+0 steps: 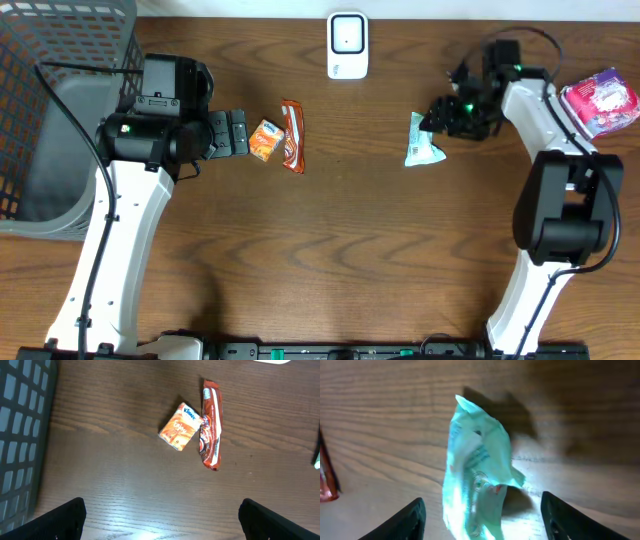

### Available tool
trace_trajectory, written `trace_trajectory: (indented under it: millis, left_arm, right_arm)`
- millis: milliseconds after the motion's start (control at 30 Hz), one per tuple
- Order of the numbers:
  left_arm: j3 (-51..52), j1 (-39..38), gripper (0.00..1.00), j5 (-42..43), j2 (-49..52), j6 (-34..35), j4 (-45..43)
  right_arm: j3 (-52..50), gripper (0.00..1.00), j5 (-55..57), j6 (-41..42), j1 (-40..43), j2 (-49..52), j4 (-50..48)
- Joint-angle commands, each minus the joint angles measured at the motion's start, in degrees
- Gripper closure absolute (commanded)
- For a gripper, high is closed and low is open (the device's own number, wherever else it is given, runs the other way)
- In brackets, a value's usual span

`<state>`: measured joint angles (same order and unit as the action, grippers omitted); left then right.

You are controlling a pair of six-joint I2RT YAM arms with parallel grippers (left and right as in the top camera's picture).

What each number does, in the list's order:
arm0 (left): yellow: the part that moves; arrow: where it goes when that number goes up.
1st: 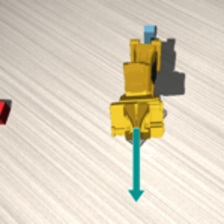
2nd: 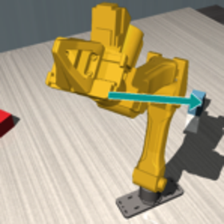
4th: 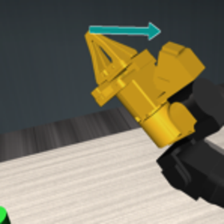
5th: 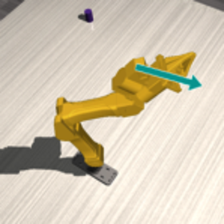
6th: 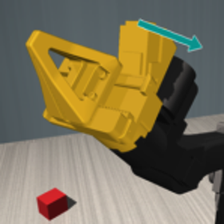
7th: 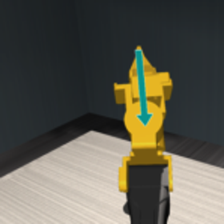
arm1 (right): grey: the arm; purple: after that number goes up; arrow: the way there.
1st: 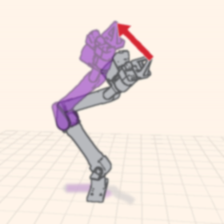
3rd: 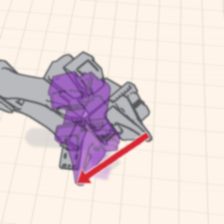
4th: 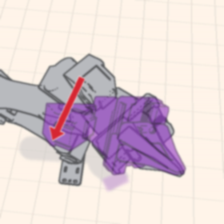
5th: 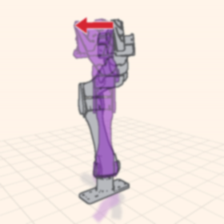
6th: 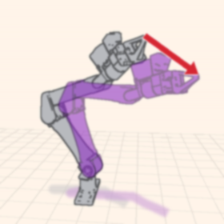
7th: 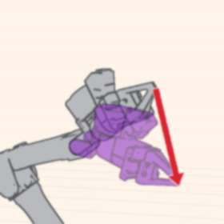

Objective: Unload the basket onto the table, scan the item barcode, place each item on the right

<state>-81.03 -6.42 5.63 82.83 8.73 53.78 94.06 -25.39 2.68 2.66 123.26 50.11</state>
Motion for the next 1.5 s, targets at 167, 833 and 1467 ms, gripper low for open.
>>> trace_trajectory:
  millis: [167, 833, 1467]
  left_arm:
    - [-0.04, 0.24, 0.02, -0.31, 0.26, -0.57, 0.17]
    - [-0.04, 0.24, 0.02, -0.31, 0.26, -0.57, 0.17]
    - [-0.04, 0.24, 0.02, -0.31, 0.26, -0.57, 0.17]
  right_arm:
    - [-9.99, 0.26, -13.53, -2.14, 1.75, -0.35, -11.37]
    - [-1.31, 0.99, 4.55, 5.46, -1.95, -2.21, -7.41]
    - [-6.34, 0.99, 70.75, 11.08, -26.03, -1.07, -5.20]
